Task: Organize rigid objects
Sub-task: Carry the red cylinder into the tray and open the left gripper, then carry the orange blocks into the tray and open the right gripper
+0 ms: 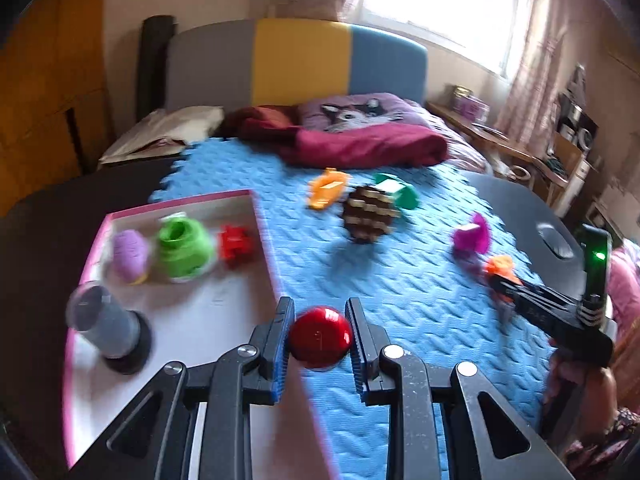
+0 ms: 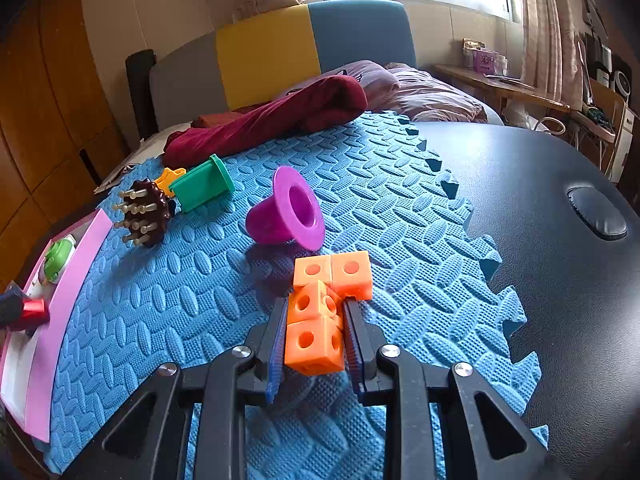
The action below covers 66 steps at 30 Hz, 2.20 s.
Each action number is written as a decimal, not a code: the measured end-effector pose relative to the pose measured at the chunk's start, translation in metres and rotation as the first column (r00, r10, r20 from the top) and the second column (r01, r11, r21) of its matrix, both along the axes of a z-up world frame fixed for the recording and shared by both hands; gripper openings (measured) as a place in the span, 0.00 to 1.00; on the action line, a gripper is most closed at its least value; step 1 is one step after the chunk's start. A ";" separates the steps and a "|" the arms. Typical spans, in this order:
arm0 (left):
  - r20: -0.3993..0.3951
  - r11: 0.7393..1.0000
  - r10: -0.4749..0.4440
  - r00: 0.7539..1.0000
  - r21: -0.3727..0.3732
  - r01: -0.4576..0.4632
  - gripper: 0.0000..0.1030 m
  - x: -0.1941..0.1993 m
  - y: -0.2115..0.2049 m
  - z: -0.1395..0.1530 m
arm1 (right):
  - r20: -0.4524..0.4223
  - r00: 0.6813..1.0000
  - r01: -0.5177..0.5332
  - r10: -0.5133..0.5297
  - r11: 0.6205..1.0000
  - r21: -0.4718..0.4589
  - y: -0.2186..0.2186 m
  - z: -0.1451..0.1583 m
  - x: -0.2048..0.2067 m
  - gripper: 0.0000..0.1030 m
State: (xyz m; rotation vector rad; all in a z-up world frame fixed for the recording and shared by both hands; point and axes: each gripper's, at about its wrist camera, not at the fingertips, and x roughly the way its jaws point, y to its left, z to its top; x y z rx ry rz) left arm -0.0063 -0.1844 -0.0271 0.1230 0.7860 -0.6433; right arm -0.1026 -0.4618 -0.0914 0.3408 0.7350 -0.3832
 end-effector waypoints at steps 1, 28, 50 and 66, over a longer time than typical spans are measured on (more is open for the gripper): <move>-0.003 1.000 0.010 1.000 -0.010 -0.010 0.27 0.004 0.006 0.000 | -0.001 1.000 0.000 0.000 1.000 -0.001 0.000 0.000 0.000 0.26; 0.093 0.980 0.200 0.975 -0.008 -0.200 0.78 0.041 0.064 -0.004 | -0.034 0.999 0.003 -0.005 0.999 -0.051 0.007 0.000 0.004 0.26; 0.015 0.987 0.157 0.987 0.042 -0.158 0.90 0.003 0.077 -0.023 | 0.006 0.995 -0.100 0.100 0.995 0.004 0.040 0.018 0.000 0.25; 0.045 0.978 0.197 0.979 0.063 -0.200 0.90 -0.001 0.108 -0.022 | 0.031 0.902 -0.432 0.431 0.901 0.036 0.184 0.053 0.071 0.25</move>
